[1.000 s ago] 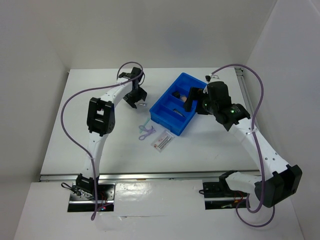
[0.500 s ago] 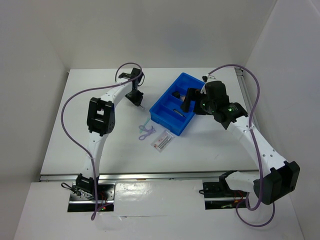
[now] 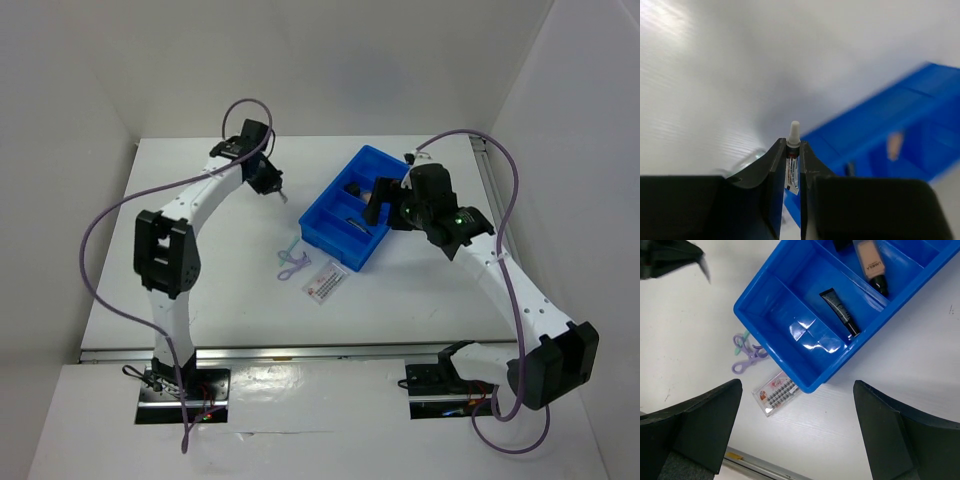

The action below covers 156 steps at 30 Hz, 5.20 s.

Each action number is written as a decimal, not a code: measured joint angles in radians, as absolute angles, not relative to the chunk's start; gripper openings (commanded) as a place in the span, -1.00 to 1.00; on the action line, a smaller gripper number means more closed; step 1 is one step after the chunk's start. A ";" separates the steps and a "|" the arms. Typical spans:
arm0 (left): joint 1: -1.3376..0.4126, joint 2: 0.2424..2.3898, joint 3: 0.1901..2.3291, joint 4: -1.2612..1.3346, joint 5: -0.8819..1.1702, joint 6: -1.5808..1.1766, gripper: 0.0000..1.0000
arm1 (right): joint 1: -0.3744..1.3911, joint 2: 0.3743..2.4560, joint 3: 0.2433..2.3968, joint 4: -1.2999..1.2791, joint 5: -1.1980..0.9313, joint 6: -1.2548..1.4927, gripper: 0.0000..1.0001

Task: Organize the makeup

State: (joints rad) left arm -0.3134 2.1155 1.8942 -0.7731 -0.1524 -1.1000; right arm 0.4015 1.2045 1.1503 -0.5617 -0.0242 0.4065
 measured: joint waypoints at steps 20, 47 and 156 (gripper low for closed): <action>-0.669 2.288 2.047 -0.435 -0.075 -1.023 -0.92 | 0.402 0.991 1.093 -0.556 0.116 0.480 1.00; -0.625 1.791 1.664 -0.518 -0.327 -0.860 -0.19 | 0.419 1.029 1.071 -0.554 0.062 0.493 0.90; -0.104 1.398 1.403 -0.736 -0.153 -0.643 -0.16 | 0.247 2.045 1.649 -0.253 0.355 0.226 -1.00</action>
State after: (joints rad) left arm -0.1040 1.3979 1.4029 -0.7364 -0.1532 -0.6426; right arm 0.2474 2.0453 1.6485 -0.2535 0.3550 0.2256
